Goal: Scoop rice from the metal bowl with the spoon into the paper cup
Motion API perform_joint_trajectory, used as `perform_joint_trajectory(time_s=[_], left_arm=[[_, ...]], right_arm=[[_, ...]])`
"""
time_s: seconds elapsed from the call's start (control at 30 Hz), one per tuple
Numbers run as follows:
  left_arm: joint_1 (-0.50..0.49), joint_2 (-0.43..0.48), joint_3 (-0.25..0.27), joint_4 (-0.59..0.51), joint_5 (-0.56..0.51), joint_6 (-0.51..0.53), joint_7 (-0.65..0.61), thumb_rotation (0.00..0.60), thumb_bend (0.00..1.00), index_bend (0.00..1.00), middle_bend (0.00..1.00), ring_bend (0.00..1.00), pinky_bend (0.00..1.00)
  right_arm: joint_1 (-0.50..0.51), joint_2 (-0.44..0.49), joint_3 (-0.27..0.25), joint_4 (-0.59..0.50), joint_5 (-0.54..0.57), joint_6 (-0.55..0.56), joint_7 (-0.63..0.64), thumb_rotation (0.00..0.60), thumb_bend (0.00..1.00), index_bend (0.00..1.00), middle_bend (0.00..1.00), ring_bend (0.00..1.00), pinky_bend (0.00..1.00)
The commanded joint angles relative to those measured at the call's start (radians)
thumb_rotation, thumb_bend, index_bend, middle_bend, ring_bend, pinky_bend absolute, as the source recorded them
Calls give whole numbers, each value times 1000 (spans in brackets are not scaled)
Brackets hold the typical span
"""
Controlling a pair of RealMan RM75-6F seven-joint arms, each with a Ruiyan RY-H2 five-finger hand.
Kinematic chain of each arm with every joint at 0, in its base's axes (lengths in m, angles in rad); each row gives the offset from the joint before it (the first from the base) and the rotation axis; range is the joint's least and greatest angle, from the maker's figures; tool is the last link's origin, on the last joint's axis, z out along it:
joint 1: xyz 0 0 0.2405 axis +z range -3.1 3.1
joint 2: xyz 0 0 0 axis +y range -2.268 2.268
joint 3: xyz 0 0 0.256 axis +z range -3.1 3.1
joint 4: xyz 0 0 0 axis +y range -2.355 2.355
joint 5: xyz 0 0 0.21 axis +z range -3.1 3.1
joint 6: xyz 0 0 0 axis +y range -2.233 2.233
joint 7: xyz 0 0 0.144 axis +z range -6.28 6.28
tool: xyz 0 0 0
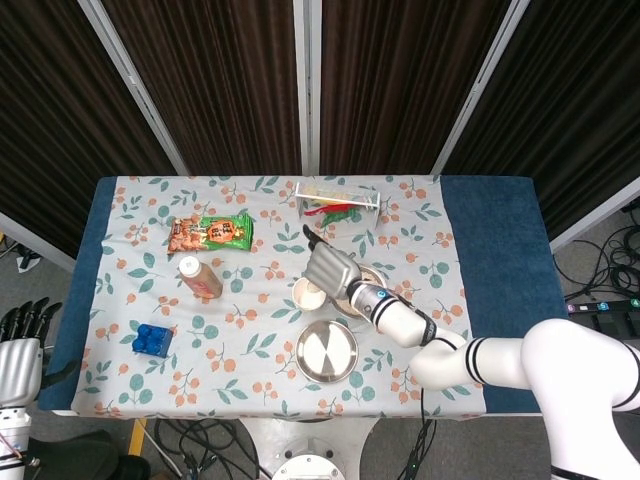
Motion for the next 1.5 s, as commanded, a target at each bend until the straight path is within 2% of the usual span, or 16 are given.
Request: perform_joint_trajectory(time_s=[0.03,0.37,0.73,0.93,1.13,1.3,1.5], left_arm=[[0,-1,0,2,4,4,-2,600,52,221,207,107,117],[6,-4,2,4,3,7,-10,600,51,221,207,108,117],[9,-4,3,4,12,13,-20,600,51,221,207,107,117],[9,-2,2,5,12,13,-20,600,51,221,207,107,117],[9,0,2,1,15,14,-18,600,52,221,207,108,117],[9,5,0,-8,16,17,-11,600,51,221,207,107,117],[1,15,-3,-22,21,15,6,600,51,221,207,107,117]], right_arm=[[17,-37,-43,2,-53,74,-121,600,365,639,613,236,0],[-4,-94,-74,62,-219,143,-261,600,347,668,618,247,0],[-44,-110,-58,52,-220,175,-403,600,347,676,623,250,0],[-68,-101,-40,23,-227,185,-411,600,348,676,624,250,0],[-97,-74,0,9,-212,174,-335,600,345,676,623,251,0],[-167,-52,38,-15,-222,212,-170,600,339,676,621,252,0],[-268,-7,72,-82,-268,258,87,600,334,673,619,253,0]])
